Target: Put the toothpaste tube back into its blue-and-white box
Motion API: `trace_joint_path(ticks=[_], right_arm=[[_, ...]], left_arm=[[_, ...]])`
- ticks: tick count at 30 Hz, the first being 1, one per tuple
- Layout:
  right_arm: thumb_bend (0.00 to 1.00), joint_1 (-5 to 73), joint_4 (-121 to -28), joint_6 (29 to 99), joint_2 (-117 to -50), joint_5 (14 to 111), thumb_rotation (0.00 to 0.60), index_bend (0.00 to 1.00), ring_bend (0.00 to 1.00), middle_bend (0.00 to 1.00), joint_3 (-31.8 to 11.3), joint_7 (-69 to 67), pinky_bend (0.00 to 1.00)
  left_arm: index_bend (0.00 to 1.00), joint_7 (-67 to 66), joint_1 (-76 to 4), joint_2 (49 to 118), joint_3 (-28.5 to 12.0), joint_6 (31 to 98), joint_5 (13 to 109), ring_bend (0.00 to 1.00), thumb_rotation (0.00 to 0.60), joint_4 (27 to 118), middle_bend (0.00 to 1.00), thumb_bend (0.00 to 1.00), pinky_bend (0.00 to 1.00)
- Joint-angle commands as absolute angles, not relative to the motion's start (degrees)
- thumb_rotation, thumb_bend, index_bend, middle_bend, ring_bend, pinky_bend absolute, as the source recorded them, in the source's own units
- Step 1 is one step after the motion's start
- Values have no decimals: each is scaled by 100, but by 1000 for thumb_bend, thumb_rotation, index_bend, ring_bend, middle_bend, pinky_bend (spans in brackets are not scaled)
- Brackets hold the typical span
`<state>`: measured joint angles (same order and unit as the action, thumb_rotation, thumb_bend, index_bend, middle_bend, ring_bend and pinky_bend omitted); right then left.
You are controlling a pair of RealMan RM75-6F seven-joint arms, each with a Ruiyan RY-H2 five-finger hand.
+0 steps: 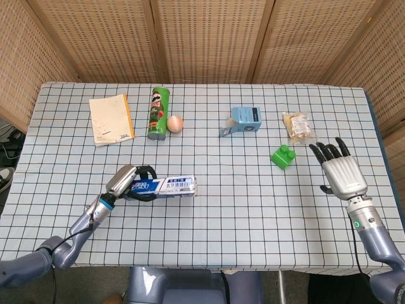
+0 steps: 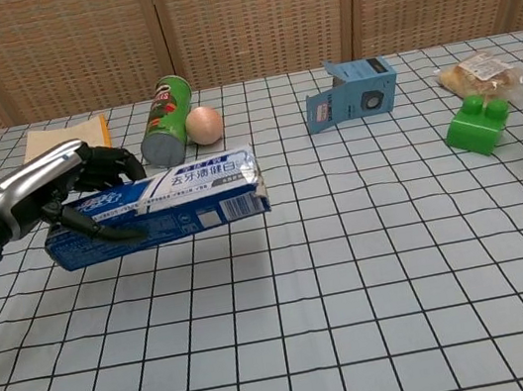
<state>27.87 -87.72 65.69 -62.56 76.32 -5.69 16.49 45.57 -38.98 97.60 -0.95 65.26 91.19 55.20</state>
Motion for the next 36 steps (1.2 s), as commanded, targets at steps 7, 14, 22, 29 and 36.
trace_joint_path(ticks=[7,14,22,29,36], right_arm=[[0,2715,-8616,6579,-6351,7828,600,125,193,211,-506,1449,77],[0,2682,-8649,6584,-6329,7857,600,125,194,212,-524,1375,78],[0,2637,-8727,6630,-6276,7897,600,125,195,212,-555,1273,78],[0,2488,-8928,6906,-6125,8015,600,125,194,198,-591,1064,52],[0,2128,-8821,7680,-6202,8457,600,56,24,22,-487,1239,0]], left_arm=[[630,4545,-3832,10243,28,6443,9123,558,600,4832,489,135,517],[410,4591,-3864,10343,69,6195,9062,247,600,4680,240,0,273],[139,4434,-3862,9938,-30,6286,9003,0,600,5230,0,0,20],[8,3559,-3601,8947,-233,7017,8992,0,600,6420,0,0,0],[0,567,-2755,7498,-271,7541,8070,0,600,8752,0,0,0]])
